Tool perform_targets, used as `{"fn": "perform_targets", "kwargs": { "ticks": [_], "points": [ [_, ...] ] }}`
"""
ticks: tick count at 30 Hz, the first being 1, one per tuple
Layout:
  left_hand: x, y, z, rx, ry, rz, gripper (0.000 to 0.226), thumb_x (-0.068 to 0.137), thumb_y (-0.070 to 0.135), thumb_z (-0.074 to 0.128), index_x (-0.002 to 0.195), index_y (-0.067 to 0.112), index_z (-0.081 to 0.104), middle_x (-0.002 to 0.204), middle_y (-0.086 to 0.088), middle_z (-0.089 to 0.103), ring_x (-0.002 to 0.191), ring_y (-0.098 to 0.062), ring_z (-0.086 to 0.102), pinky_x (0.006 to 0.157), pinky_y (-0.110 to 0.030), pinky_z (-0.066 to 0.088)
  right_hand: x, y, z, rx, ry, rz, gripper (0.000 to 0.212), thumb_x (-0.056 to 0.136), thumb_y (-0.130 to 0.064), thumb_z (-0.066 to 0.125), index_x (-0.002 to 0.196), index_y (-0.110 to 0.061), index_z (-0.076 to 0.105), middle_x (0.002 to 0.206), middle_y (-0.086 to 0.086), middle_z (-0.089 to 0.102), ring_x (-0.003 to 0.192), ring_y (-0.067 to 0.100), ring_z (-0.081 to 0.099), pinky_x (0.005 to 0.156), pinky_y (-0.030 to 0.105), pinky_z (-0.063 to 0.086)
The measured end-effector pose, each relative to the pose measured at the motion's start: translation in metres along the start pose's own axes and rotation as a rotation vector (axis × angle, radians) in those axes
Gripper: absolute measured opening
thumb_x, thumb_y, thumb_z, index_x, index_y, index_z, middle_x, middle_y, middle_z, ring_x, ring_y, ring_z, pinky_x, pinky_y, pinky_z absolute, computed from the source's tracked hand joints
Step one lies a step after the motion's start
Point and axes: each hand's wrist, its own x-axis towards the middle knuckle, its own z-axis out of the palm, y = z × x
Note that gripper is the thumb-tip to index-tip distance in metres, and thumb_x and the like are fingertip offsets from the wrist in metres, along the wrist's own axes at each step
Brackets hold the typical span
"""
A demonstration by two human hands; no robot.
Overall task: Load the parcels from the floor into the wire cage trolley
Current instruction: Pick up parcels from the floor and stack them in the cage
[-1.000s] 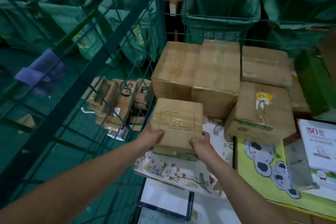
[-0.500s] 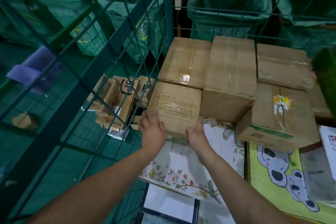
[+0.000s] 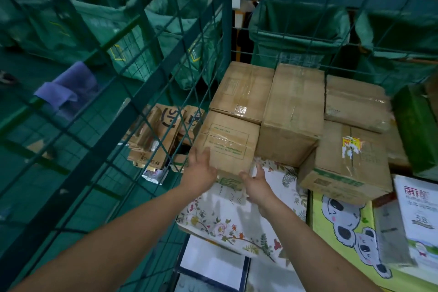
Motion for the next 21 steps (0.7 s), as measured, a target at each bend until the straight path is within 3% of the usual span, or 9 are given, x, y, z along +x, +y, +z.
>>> {"fn": "perform_targets", "kwargs": {
  "ticks": [2, 5, 8, 10, 12, 14, 16, 18, 21],
  "points": [
    [-0.019, -0.001, 0.002, -0.065, -0.032, -0.022, 0.076, 0.099, 0.034, 0.056, 0.162, 0.035, 0.014, 0.169, -0.004, -0.008, 0.136, -0.039, 0.048, 0.103, -0.048, 0.053, -0.019, -0.006, -0.007, -0.029, -0.023, 0.003, 0.068, 0.107, -0.030, 0.051, 0.161, -0.032, 0.009, 0.157, 0.003, 0.040, 0.139, 0.027, 0.045, 0.106, 0.040, 0.044],
    [-0.055, 0.007, 0.000, -0.071, -0.093, -0.035, 0.070, 0.100, 0.037, 0.056, 0.160, 0.034, 0.020, 0.168, -0.006, 0.010, 0.128, -0.039, 0.056, 0.080, -0.039, 0.060, -0.048, -0.008, -0.014, -0.120, -0.081, -0.001, 0.064, 0.107, -0.035, 0.049, 0.160, -0.035, 0.012, 0.154, 0.002, 0.042, 0.125, 0.025, 0.051, 0.086, 0.030, 0.048],
    [-0.108, 0.031, -0.015, -0.137, -0.045, -0.041, 0.065, 0.100, 0.039, 0.056, 0.159, 0.030, 0.029, 0.162, -0.005, 0.030, 0.100, -0.023, 0.065, 0.056, -0.022, 0.046, -0.091, -0.017, -0.022, -0.254, -0.176, -0.045, 0.062, 0.106, -0.038, 0.047, 0.160, -0.032, 0.016, 0.160, -0.001, 0.032, 0.128, 0.027, 0.048, 0.086, 0.036, 0.048],
    [-0.161, 0.052, -0.031, -0.278, 0.028, -0.025, 0.057, 0.096, 0.045, 0.057, 0.148, 0.026, 0.046, 0.134, -0.009, 0.059, 0.077, -0.016, 0.059, 0.058, -0.027, 0.049, -0.121, -0.022, -0.025, -0.342, -0.253, -0.090, 0.062, 0.107, -0.032, 0.049, 0.161, -0.022, 0.020, 0.163, 0.005, 0.025, 0.138, 0.030, 0.043, 0.090, 0.041, 0.049],
    [-0.205, 0.069, -0.043, -0.362, 0.061, -0.023, 0.039, 0.098, 0.046, 0.058, 0.131, 0.025, 0.055, 0.114, 0.003, 0.061, 0.091, -0.015, 0.056, 0.076, -0.033, 0.049, -0.142, -0.025, -0.023, -0.409, -0.301, -0.112, 0.061, 0.105, -0.031, 0.054, 0.158, -0.019, 0.027, 0.146, 0.004, 0.045, 0.126, 0.027, 0.056, 0.090, 0.043, 0.054],
    [-0.259, 0.070, -0.047, -0.413, 0.117, -0.083, 0.036, 0.102, 0.038, 0.055, 0.132, 0.020, 0.058, 0.121, 0.001, 0.059, 0.102, -0.016, 0.055, 0.084, -0.033, 0.049, -0.185, -0.025, -0.018, -0.460, -0.383, -0.083, 0.057, 0.104, -0.039, 0.056, 0.154, -0.019, 0.037, 0.127, 0.000, 0.056, 0.104, 0.020, 0.065, 0.082, 0.038, 0.058],
    [-0.304, 0.062, -0.045, -0.513, 0.157, -0.135, 0.027, 0.099, 0.038, 0.056, 0.116, 0.017, 0.063, 0.115, -0.010, 0.063, 0.097, -0.021, 0.056, 0.082, -0.039, 0.053, -0.222, -0.023, -0.009, -0.487, -0.486, -0.099, 0.052, 0.105, -0.043, 0.053, 0.149, -0.017, 0.044, 0.137, 0.008, 0.057, 0.115, 0.028, 0.062, 0.094, 0.037, 0.055],
    [-0.345, 0.052, -0.043, -0.612, 0.200, -0.187, 0.022, 0.099, 0.039, 0.058, 0.103, 0.018, 0.065, 0.097, -0.007, 0.063, 0.087, -0.022, 0.056, 0.073, -0.037, 0.049, -0.255, -0.021, -0.001, -0.536, -0.561, -0.130, 0.048, 0.107, -0.042, 0.048, 0.146, -0.014, 0.048, 0.141, 0.014, 0.057, 0.125, 0.034, 0.059, 0.107, 0.043, 0.049],
    [-0.415, 0.033, -0.035, -0.711, 0.304, -0.283, 0.013, 0.102, 0.036, 0.058, 0.107, 0.026, 0.065, 0.105, -0.001, 0.066, 0.094, -0.019, 0.062, 0.077, -0.033, 0.053, -0.298, 0.002, 0.019, -0.647, -0.703, -0.170, 0.048, 0.104, -0.051, 0.049, 0.141, -0.021, 0.050, 0.131, 0.006, 0.061, 0.111, 0.025, 0.064, 0.095, 0.037, 0.052]
  ]
}}
